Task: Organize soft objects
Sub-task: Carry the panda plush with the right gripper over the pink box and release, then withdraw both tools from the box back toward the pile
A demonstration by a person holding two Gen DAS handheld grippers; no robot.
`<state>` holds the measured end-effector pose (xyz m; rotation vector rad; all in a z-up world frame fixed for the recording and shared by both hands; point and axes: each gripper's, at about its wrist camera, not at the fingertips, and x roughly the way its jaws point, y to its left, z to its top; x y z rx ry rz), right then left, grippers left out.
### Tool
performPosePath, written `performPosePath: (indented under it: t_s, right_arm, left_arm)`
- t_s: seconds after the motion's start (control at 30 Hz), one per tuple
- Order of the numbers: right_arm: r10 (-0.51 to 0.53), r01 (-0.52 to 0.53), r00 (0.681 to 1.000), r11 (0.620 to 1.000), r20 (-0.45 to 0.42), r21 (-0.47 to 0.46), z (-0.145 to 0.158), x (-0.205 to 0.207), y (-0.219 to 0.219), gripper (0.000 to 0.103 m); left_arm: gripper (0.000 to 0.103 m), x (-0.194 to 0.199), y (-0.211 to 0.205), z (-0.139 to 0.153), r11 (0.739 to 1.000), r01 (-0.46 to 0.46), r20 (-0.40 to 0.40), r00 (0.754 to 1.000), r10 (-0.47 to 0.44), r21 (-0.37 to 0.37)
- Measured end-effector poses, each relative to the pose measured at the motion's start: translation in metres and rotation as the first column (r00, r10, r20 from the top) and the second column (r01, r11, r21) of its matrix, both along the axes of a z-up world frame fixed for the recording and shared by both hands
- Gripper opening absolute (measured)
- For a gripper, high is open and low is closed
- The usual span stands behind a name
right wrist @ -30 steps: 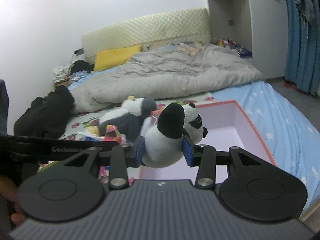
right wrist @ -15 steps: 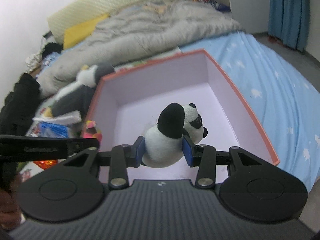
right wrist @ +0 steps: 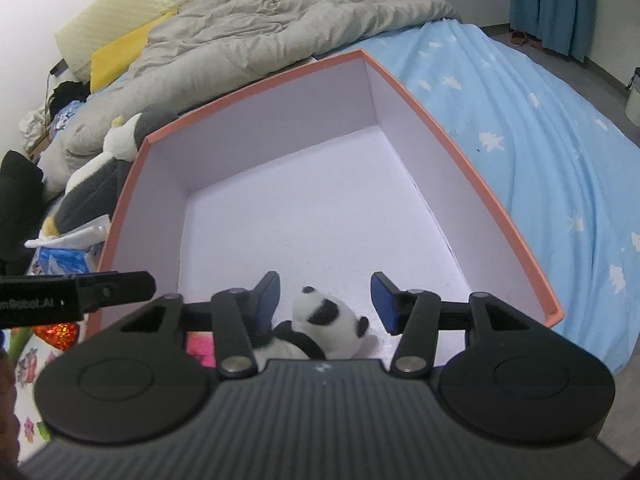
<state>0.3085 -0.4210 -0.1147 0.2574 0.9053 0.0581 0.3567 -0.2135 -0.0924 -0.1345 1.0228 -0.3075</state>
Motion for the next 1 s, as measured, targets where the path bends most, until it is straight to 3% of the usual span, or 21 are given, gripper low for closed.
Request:
performPosePath:
  t_s: [0.27, 0.67, 1.0]
  right_arm:
    - [0.015, -0.016, 0.996, 1.0, 0.09, 0.01, 0.034, -0.027, 0.012, 0.053]
    - [0.069, -0.071, 0.969, 0.997, 0.239, 0.001, 0.096, -0.094, 0.047, 0.053]
    - [0.107, -0.111, 0.946, 0.994, 0.306, -0.007, 0.118, -0.15, 0.082, 0.053]
  left_arm:
    - [0.054, -0.034, 0.016, 0.037, 1.0, -0.011, 0.079, 0.997, 0.012, -0.011]
    - [0.054, -0.123, 0.056, 0.102, 0.998, -0.053, 0.226, 0.972, 0.061, -0.043]
    - [0.054, -0.203, 0.098, 0.124, 0.992, -0.105, 0.304, 0.945, 0.122, -0.074]
